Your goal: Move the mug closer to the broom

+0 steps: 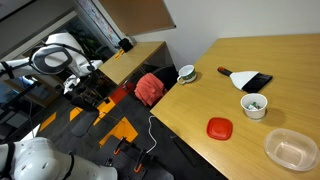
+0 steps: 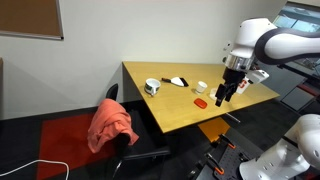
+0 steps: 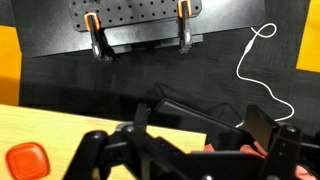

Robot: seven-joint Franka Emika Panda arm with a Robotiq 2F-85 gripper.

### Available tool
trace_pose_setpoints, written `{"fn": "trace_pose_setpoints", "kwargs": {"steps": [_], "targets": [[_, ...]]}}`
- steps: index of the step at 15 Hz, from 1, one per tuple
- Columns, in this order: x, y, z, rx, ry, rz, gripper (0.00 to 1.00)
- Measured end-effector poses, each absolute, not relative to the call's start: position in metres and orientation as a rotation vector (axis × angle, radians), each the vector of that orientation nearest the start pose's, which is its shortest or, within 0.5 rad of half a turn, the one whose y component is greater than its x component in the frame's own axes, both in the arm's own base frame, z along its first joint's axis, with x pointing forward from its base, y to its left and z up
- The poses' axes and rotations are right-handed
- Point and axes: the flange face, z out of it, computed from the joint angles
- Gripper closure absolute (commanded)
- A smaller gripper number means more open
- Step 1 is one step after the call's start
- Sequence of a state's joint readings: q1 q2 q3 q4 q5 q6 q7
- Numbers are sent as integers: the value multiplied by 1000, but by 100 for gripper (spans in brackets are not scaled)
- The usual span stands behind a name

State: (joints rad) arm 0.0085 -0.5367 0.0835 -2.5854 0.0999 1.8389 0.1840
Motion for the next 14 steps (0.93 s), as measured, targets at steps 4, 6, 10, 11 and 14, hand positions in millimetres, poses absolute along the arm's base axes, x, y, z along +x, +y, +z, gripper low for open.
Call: {"fn": "trace_pose_setpoints", "kwargs": {"steps": [4, 6, 10, 11, 14], "targets": [[350, 40, 420, -3093, 224, 335, 0], [350, 40, 420, -3093, 224, 335, 0], [387, 50, 407, -3030, 441, 97, 0], [400, 54, 399, -3010, 512, 38, 0], [429, 61, 378, -2951, 700, -96, 0]]}}
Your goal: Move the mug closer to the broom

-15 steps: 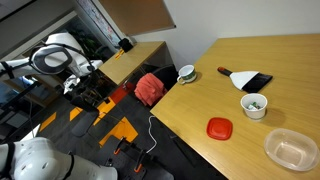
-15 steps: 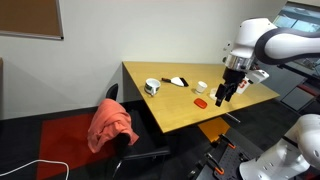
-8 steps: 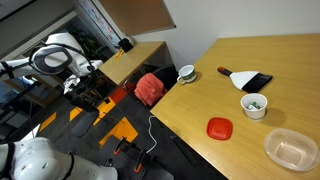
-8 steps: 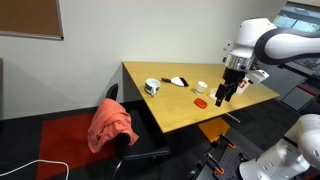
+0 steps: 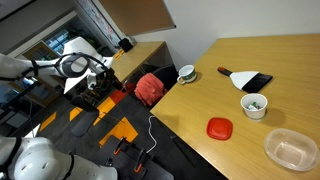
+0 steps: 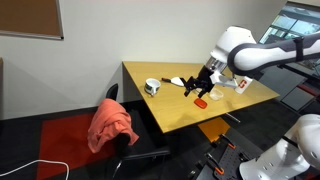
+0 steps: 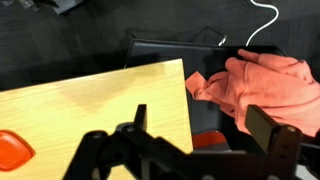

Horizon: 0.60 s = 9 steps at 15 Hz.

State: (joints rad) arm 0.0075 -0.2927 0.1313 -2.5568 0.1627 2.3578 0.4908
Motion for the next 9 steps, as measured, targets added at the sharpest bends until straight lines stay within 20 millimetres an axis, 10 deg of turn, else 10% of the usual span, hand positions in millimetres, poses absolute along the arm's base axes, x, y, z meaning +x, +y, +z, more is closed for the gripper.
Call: {"fn": "trace_pose_setpoints", "kwargs": {"steps": [9], "targets": [[504, 35, 355, -2829, 1150, -473, 0]]}}
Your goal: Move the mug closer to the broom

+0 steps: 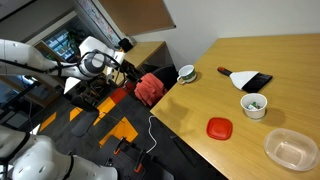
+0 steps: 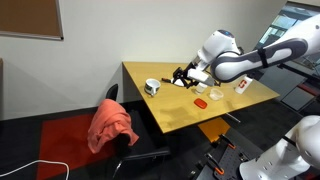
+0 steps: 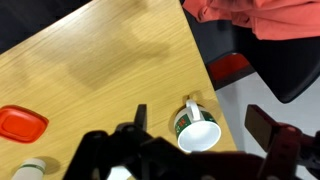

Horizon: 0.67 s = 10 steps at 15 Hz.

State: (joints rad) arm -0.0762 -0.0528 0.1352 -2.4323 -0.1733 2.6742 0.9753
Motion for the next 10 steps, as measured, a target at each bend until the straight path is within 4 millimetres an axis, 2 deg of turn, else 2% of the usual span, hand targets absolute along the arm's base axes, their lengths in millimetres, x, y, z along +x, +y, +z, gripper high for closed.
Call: {"fn": "trace_pose_setpoints", "kwargs": {"steps": [4, 6, 8, 10], "targets": [[508, 34, 355, -2827, 1151, -476, 0], [511, 31, 354, -2785, 1219, -484, 0], [524, 25, 350, -2711, 1346, -527, 0], [548, 12, 340, -2639, 1499, -559, 0]]}}
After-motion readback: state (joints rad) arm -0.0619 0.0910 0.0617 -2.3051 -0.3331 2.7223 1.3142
